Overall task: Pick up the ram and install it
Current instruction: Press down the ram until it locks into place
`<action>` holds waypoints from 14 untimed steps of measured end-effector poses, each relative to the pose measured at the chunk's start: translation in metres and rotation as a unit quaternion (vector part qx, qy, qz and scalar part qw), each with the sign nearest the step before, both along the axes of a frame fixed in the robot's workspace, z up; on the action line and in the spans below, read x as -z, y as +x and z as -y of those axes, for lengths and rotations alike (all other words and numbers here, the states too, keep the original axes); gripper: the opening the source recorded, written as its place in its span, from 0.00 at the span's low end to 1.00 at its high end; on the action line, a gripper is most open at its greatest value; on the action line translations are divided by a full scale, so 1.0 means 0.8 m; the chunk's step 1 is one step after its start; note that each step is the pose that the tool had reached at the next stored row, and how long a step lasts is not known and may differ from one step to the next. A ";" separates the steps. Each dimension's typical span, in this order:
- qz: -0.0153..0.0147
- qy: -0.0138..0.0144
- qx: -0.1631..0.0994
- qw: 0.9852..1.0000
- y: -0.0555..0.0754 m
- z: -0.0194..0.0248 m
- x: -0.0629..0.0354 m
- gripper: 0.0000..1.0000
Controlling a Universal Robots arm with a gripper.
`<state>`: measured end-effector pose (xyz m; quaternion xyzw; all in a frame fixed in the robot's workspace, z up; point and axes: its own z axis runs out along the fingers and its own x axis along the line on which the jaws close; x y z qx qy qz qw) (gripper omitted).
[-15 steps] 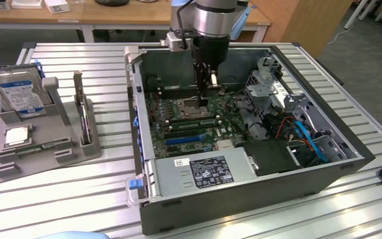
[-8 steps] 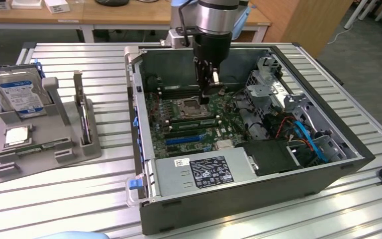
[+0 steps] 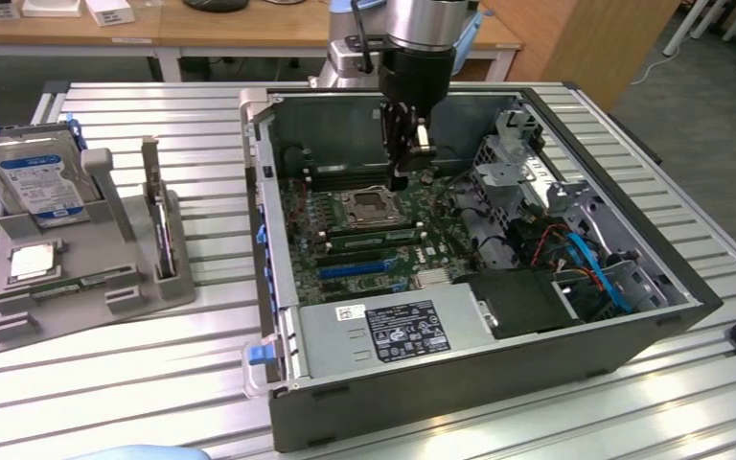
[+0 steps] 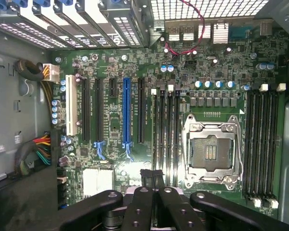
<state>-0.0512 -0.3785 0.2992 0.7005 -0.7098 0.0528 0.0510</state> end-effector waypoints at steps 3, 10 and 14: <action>0.000 0.000 0.000 1.000 0.000 0.0000 0.000 0.10; 0.000 0.001 0.000 1.000 0.000 0.0000 -0.002 0.10; 0.000 0.001 0.000 1.000 0.000 0.0000 -0.004 0.10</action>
